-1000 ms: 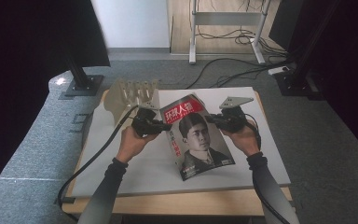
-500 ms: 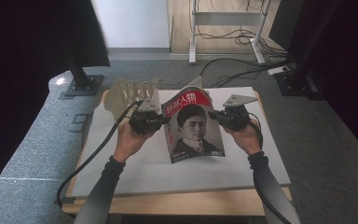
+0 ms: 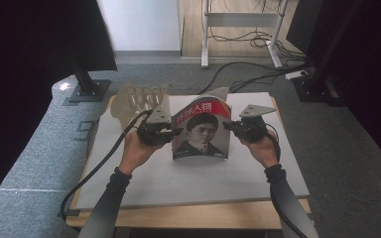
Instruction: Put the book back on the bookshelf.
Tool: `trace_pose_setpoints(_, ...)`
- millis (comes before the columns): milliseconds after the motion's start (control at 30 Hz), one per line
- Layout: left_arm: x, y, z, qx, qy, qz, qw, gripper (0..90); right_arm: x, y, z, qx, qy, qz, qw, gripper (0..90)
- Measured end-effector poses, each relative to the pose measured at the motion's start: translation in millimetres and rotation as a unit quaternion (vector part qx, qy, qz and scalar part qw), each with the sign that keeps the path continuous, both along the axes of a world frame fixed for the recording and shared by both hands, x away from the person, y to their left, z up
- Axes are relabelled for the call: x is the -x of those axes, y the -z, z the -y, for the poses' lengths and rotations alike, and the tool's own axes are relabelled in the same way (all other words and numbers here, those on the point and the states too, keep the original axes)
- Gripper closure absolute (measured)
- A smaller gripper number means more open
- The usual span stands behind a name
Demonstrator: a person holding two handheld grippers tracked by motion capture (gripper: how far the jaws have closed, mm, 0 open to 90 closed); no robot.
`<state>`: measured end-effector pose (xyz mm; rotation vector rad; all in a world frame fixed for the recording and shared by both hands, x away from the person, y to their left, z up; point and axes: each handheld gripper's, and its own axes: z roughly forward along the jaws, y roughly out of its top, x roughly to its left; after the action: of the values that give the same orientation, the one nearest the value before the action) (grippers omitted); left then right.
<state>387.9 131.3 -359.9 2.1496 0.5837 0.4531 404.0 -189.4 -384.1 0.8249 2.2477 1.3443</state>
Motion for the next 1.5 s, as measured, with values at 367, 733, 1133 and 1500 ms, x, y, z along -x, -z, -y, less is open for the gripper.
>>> trace_pose_setpoints(367, -22.3, 8.7, 8.7, 0.024, 0.004, -0.025, 0.9994, 78.5, 0.9, 1.8, 3.6, -0.008, -0.010, -0.003, 0.9999, 84.7)
trace_pose_setpoints(733, -24.4, 8.9, 1.7, 0.037, 0.000, -0.017, 0.9992, 86.8, -2.5, 15.2, 15.6, 0.010, 0.024, -0.012, 0.9996, 70.1)
trace_pose_setpoints(1133, -19.8, -3.9, -19.7, 0.052, -0.014, -0.042, 0.9977, 87.1, 9.4, 63.8, 41.0, 0.030, 0.059, -0.043, 0.9968, 34.0)
trace_pose_setpoints(1500, -12.4, -12.3, -39.0, 0.057, -0.035, -0.055, 0.9963, 87.0, 18.7, 121.1, 43.5, 0.042, 0.090, -0.075, 0.9923, 18.3)
